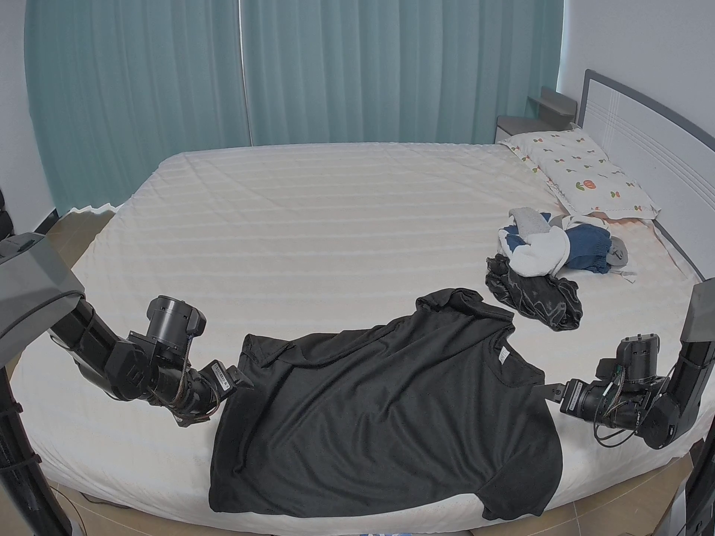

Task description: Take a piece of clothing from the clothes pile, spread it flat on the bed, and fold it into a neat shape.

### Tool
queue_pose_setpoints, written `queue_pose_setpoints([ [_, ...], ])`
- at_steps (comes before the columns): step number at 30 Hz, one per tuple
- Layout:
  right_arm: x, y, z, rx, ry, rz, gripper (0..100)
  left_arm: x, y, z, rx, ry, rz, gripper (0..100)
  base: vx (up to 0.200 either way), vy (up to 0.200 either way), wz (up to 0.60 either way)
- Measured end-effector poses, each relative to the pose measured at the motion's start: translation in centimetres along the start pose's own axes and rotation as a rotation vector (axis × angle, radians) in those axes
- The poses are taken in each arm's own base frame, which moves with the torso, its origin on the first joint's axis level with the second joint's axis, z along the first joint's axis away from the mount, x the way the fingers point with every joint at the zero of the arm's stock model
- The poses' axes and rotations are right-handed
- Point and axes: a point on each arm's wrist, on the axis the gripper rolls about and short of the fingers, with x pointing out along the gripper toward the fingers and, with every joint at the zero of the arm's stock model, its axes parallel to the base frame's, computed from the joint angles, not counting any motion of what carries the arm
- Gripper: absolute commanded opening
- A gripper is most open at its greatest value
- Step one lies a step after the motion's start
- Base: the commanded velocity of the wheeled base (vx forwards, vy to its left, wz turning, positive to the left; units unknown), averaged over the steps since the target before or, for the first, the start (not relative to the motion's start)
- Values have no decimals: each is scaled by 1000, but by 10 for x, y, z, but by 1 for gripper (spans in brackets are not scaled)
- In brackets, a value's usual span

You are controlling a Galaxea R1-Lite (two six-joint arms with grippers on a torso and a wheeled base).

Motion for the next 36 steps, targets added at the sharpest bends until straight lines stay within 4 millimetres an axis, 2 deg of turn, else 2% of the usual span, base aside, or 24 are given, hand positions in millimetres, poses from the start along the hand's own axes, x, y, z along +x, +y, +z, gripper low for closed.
queue_pose_setpoints([
  [12,3,-1,-2,1,10,-4,100,1,0,-2,5,9,7,100,0,0,0],
  [19,3,-1,-2,2,13,-5,100,1,0,-4,8,13,9,100,-200,0,0],
  [33,3,0,-4,-3,21,-2,100,2,-4,-5,19,6,-3,100,0,0,0],
  [36,3,0,-4,-4,21,-2,100,1,-5,-5,18,5,-5,100,200,0,0],
])
